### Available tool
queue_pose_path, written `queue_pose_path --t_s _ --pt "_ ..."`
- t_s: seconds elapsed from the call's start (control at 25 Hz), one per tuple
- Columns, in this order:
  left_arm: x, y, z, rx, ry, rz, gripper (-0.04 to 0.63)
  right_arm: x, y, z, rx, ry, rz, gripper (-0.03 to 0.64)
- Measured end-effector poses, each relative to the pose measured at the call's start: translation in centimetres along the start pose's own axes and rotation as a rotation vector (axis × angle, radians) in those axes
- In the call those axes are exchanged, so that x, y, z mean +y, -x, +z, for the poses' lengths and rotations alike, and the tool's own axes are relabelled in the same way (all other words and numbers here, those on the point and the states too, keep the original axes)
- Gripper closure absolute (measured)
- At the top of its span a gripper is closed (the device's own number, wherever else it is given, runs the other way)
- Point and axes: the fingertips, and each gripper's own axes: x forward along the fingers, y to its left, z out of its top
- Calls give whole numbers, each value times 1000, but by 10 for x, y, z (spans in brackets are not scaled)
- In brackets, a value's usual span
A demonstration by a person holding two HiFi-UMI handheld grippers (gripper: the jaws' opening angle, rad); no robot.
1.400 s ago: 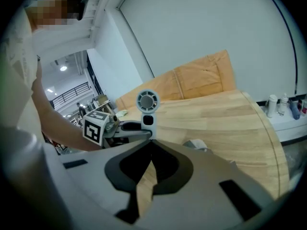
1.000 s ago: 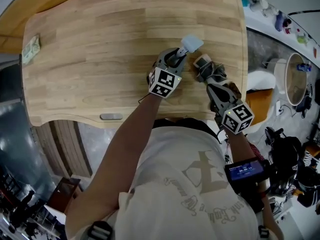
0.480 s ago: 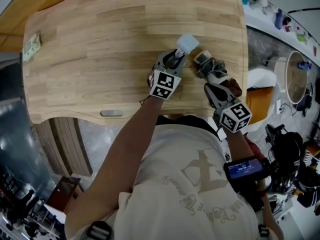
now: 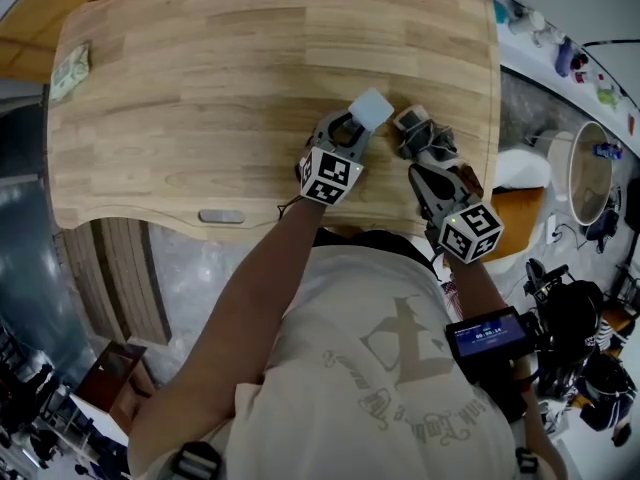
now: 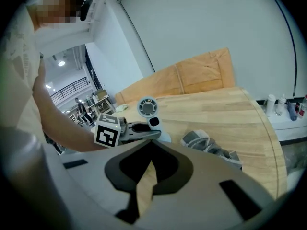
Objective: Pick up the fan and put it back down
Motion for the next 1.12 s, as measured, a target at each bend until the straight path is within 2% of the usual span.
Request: queue_pose_path --t_s 0.16,0.28,0.48,0.68,0.84,1.12 --pt "-6 0 -4 18 -14 -16 449 1 3 2 -14 2 1 604" --pt "3 0 -10 38 -22 3 448 -5 -2 4 -40 10 6 603" --pt "11 15 -8 76 20 45 414 -8 10 13 -92 -13 3 603" --pt "9 64 -6 109 67 109 407 -2 24 16 -137 -31 34 603" --pt "14 114 -3 133 57 130 408 10 21 17 -178 -35 83 603" --pt "32 190 15 94 66 193 414 44 17 32 -273 -8 140 604"
